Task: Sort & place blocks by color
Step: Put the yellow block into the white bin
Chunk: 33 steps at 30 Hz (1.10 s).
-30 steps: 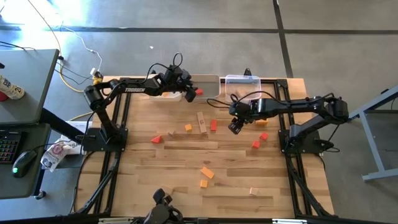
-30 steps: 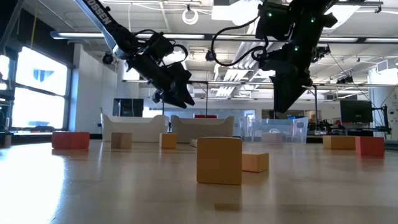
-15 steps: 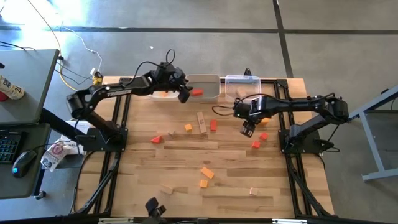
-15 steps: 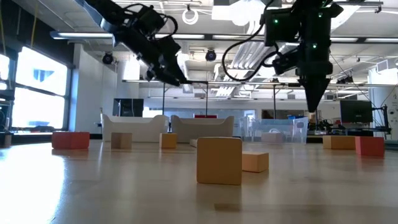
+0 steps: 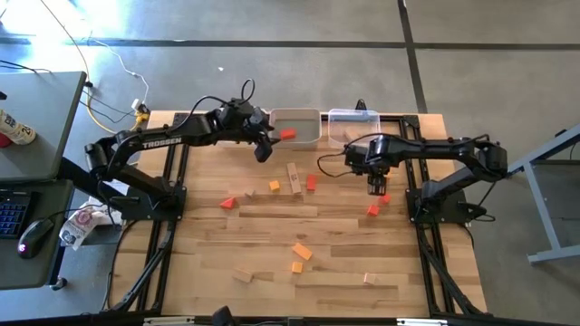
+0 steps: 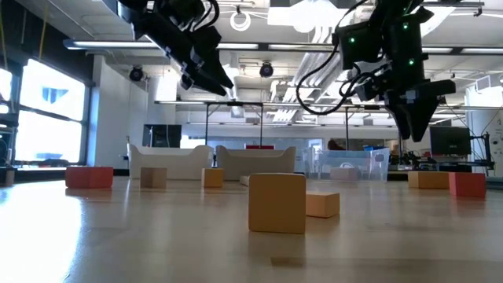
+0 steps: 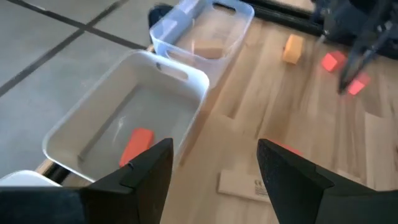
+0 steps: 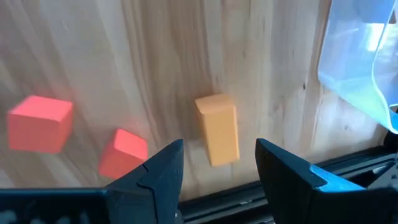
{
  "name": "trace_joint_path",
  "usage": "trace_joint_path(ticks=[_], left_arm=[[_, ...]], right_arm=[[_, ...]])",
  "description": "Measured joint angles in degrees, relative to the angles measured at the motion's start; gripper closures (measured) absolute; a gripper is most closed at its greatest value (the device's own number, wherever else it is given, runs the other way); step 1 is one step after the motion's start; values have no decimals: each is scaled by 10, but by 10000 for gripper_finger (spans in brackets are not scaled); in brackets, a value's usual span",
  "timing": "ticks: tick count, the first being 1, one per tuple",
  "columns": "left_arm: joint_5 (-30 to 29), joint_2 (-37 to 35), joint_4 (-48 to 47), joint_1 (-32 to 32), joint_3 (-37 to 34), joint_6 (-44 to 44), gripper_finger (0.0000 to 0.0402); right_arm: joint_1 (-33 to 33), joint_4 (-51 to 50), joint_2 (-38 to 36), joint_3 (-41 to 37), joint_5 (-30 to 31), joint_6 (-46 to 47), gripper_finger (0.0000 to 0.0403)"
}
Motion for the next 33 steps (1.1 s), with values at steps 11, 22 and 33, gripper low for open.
trace_joint_path(ticks=[11, 22, 33], left_arm=[[-13, 0, -27, -8, 0, 3, 182], [-13, 0, -27, -8, 0, 3, 181], [-13, 1, -27, -8, 0, 3, 181]], right_arm=[[-59, 0, 3, 0, -22, -76, 215], [-83, 11, 106, -1, -25, -117, 191], [-84, 12, 216, -1, -16, -117, 189]])
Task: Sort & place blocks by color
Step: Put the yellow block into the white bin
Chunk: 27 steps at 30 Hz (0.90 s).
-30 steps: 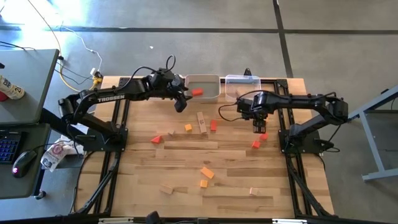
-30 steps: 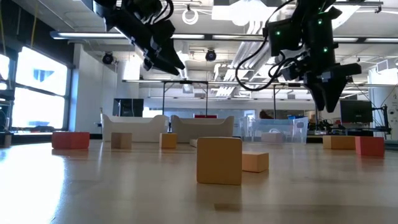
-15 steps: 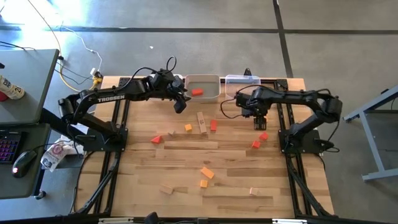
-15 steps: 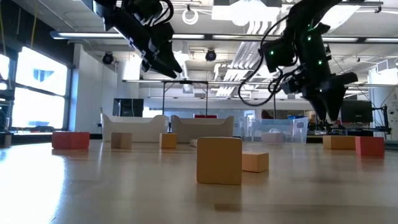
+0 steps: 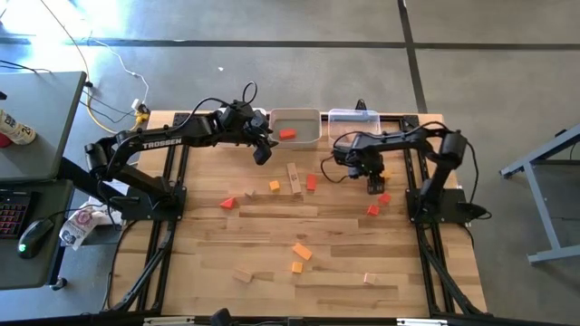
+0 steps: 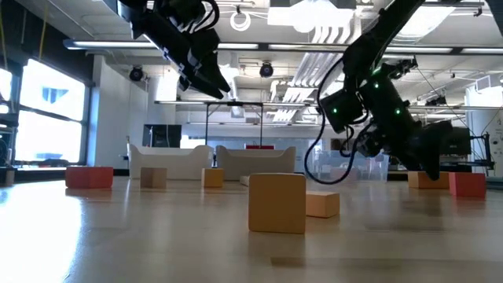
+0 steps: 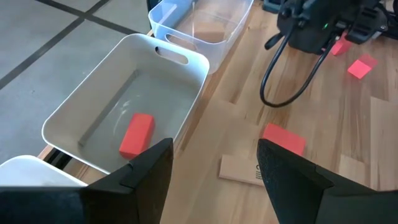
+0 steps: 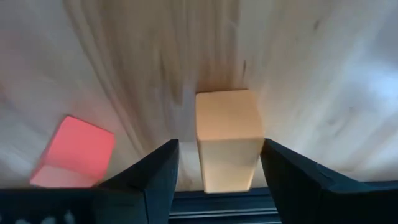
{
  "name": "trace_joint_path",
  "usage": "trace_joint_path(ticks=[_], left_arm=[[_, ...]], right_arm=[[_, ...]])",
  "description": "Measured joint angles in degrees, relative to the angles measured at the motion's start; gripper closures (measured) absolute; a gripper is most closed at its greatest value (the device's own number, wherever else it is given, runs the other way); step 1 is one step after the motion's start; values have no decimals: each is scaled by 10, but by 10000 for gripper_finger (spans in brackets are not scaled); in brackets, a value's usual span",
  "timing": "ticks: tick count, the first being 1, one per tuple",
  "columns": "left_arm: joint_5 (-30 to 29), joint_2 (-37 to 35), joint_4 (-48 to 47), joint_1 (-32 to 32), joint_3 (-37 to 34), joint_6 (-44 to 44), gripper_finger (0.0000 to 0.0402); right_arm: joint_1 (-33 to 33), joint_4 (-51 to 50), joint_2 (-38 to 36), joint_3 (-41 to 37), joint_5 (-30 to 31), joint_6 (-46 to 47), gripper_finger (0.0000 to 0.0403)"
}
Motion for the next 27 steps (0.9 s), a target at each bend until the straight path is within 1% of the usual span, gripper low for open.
trace_joint_path(ticks=[4, 6, 8, 11, 12, 20, 24, 27], left_arm=[[0, 0, 0, 0, 0, 0, 181], [0, 0, 0, 0, 0, 2, 181], [0, 0, 0, 0, 0, 10, 181], [0, 0, 0, 0, 0, 15, 181], [0, 0, 0, 0, 0, 15, 181], [0, 0, -21, 0, 0, 15, 181], [2, 0, -48, 0, 0, 15, 181], [2, 0, -54, 0, 0, 15, 181]], right_arm=[[0, 14, 11, 0, 0, 8, 196], [0, 24, 11, 0, 0, 16, 211], [0, 26, 11, 0, 0, 25, 238], [-3, 24, 11, 0, 0, 40, 291], [-4, 21, 11, 0, 0, 45, 301], [-8, 2, 11, 0, -3, 84, 301], [3, -32, 11, 11, -3, 123, 301], [17, -35, -1, 22, -13, 143, 301]])
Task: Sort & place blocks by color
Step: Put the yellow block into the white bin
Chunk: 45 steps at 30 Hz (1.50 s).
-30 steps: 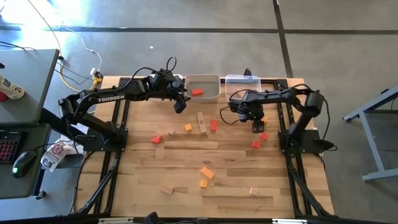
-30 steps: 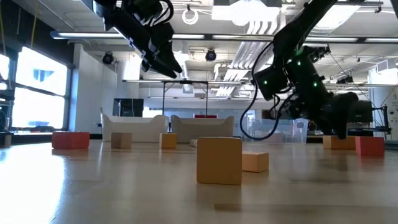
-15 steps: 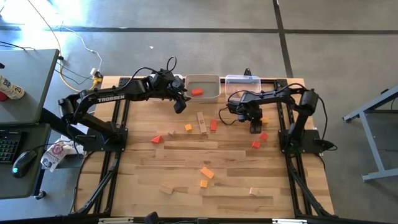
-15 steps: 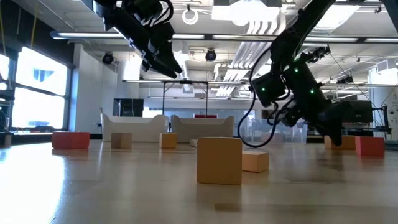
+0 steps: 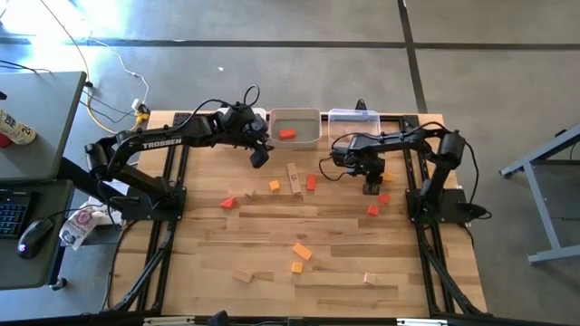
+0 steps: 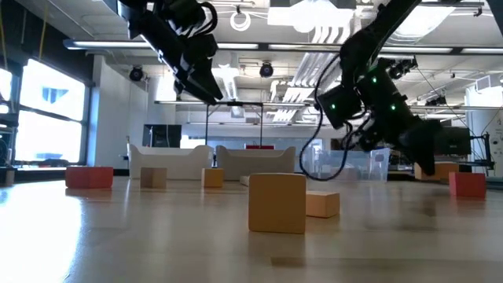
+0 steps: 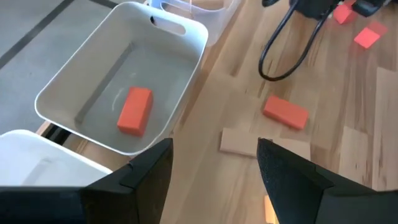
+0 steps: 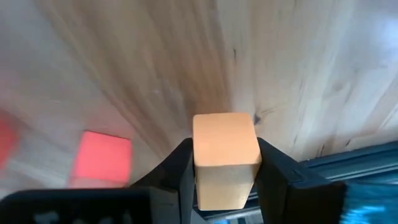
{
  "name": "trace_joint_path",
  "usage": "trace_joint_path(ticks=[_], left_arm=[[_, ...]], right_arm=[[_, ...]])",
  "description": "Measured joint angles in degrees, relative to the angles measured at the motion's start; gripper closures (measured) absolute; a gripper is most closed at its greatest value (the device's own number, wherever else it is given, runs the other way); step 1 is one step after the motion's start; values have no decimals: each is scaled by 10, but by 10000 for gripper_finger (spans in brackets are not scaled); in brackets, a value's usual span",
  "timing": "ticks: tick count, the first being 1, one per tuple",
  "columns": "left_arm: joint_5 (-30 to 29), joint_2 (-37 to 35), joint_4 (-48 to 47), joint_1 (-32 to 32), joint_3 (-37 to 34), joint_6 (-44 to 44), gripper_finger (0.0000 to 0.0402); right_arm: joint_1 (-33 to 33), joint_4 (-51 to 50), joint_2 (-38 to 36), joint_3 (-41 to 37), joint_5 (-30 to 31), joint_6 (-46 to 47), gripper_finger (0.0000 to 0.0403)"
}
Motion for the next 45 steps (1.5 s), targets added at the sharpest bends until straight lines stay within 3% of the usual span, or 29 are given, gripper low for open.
trace_joint_path(ticks=[7, 17, 22, 28, 45], left_arm=[[0, 0, -16, 0, 0, 8, 181], [15, 0, -45, 0, 0, 50, 181], [81, 0, -44, -1, 0, 96, 181], [158, 0, -33, -3, 0, 124, 181], [177, 0, 81, -62, 0, 90, 181]], right_arm=[[42, 24, -59, 35, -12, 55, 301], [82, 164, -154, 54, -37, 83, 301], [92, 245, -182, 54, -51, 80, 301], [103, 330, -203, 54, -60, 71, 301], [144, 614, -203, 54, -82, 48, 301]])
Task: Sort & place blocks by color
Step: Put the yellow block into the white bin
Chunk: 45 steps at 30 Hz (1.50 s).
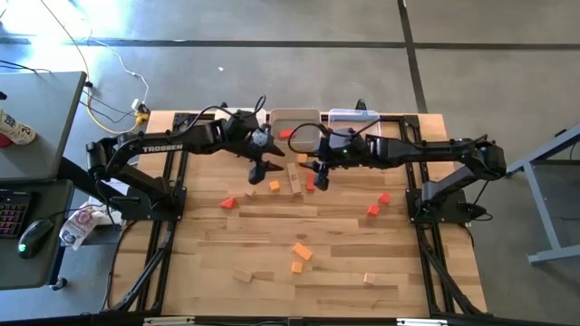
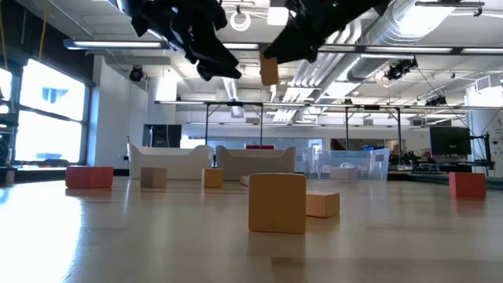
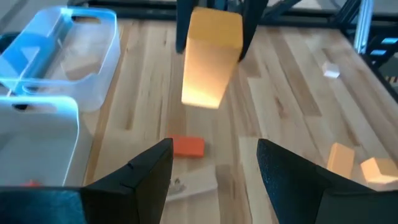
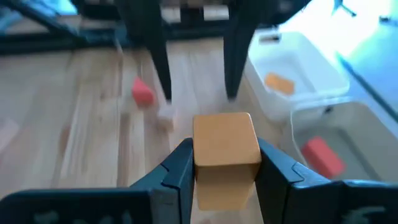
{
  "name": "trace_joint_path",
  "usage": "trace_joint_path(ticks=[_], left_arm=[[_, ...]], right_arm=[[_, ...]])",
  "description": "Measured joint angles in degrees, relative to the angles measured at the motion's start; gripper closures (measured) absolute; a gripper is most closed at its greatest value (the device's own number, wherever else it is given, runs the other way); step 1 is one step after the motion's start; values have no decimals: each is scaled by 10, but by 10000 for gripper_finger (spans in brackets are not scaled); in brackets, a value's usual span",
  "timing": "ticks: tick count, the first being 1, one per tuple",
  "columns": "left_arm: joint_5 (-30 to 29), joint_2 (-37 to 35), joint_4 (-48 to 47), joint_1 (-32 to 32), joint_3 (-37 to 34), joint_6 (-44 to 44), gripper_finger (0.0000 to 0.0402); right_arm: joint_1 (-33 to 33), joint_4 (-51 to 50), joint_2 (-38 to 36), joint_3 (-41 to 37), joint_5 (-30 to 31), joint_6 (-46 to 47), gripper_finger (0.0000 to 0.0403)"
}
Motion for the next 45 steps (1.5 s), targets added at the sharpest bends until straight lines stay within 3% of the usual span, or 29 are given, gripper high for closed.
trace_joint_path(ticks=[24, 28, 35, 41, 45], left_arm=[[-3, 0, 129, -37, 0, -61, 183], [-3, 0, 129, -37, 0, -62, 209], [-3, 0, 128, -36, 0, -45, 298], [-4, 0, 127, -37, 0, -42, 298], [-45, 0, 106, -37, 0, -43, 298]], right_arm=[[3, 123, 0, 0, -48, 5, 301], [3, 123, 0, 0, -46, 5, 301], [3, 122, 0, 0, -48, 13, 299], [3, 113, 0, 0, -48, 19, 269], [7, 91, 1, 1, -36, 15, 240]])
